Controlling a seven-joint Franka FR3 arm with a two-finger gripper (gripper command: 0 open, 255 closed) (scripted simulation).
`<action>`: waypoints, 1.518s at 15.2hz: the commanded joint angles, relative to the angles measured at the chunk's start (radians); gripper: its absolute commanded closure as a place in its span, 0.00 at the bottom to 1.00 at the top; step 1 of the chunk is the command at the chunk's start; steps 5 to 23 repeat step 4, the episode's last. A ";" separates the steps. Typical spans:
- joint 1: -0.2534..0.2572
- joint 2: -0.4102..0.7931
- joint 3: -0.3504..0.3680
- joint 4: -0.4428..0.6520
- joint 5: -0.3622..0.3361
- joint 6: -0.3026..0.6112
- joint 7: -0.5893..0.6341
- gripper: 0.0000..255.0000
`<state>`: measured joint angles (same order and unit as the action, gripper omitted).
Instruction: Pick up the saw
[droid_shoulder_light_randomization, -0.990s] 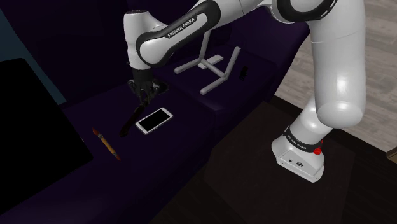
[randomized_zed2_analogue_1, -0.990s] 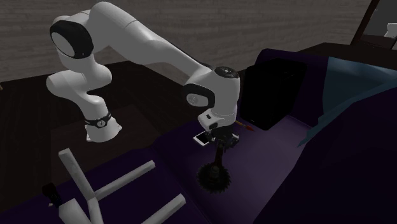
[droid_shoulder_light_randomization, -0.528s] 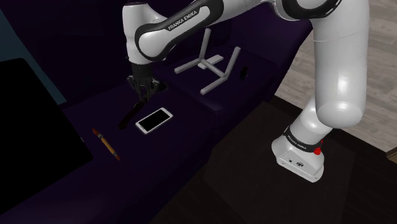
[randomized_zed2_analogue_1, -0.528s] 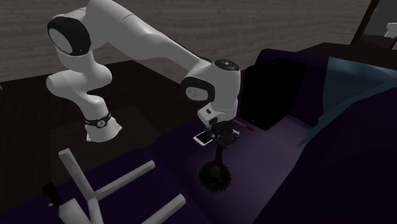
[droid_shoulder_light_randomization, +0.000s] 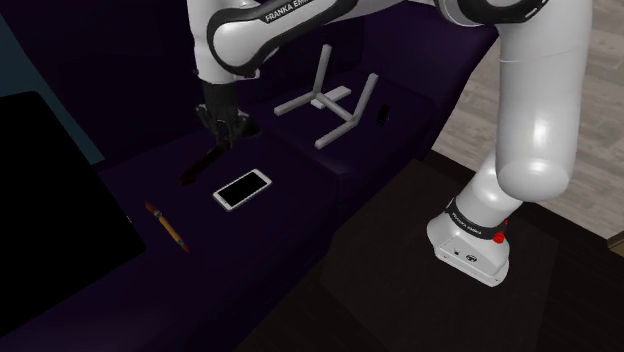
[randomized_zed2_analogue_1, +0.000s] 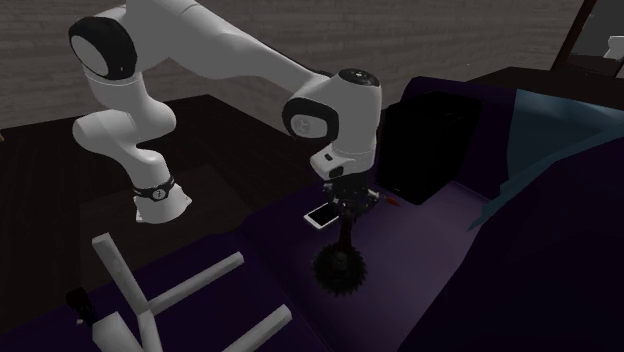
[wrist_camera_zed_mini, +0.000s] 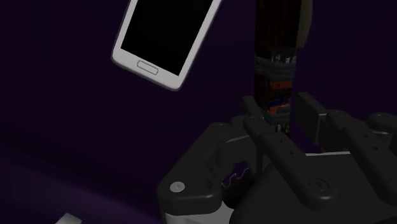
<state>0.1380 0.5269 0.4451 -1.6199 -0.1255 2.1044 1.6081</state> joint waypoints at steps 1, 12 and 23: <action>-0.001 -0.012 0.003 0.012 0.005 -0.024 -0.001 1.00; -0.002 -0.018 0.005 0.019 0.008 -0.036 -0.002 1.00; -0.002 -0.018 0.005 0.019 0.008 -0.036 -0.002 1.00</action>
